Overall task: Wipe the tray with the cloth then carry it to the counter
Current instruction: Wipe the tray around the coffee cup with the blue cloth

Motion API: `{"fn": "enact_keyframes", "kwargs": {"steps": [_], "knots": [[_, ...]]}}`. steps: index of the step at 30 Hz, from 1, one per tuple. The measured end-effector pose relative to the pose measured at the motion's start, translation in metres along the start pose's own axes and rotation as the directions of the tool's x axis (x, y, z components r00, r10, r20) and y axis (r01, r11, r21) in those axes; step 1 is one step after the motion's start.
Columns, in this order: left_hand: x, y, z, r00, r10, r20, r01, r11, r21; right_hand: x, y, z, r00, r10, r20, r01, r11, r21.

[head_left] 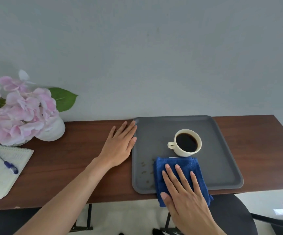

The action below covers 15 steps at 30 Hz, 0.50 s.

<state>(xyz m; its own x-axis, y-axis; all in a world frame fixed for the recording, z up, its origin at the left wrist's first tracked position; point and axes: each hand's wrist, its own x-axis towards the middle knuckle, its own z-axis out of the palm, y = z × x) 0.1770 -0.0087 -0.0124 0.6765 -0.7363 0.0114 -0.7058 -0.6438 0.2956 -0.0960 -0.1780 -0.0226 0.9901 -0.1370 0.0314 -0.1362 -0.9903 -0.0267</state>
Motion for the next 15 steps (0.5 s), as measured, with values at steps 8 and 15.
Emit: {"fn": "enact_keyframes", "kwargs": {"steps": [8, 15], "knots": [[-0.002, 0.008, 0.012, 0.997, -0.041, -0.061, 0.043, 0.998, 0.036, 0.006, -0.016, 0.004, 1.000, -0.015, 0.011, 0.015, 1.000, 0.003], [-0.002, 0.009, 0.015, 0.997, -0.056, -0.057, 0.059, 0.997, 0.052, 0.028, -0.057, 0.000, 0.999, -0.052, -0.008, 0.053, 0.997, 0.053]]}}
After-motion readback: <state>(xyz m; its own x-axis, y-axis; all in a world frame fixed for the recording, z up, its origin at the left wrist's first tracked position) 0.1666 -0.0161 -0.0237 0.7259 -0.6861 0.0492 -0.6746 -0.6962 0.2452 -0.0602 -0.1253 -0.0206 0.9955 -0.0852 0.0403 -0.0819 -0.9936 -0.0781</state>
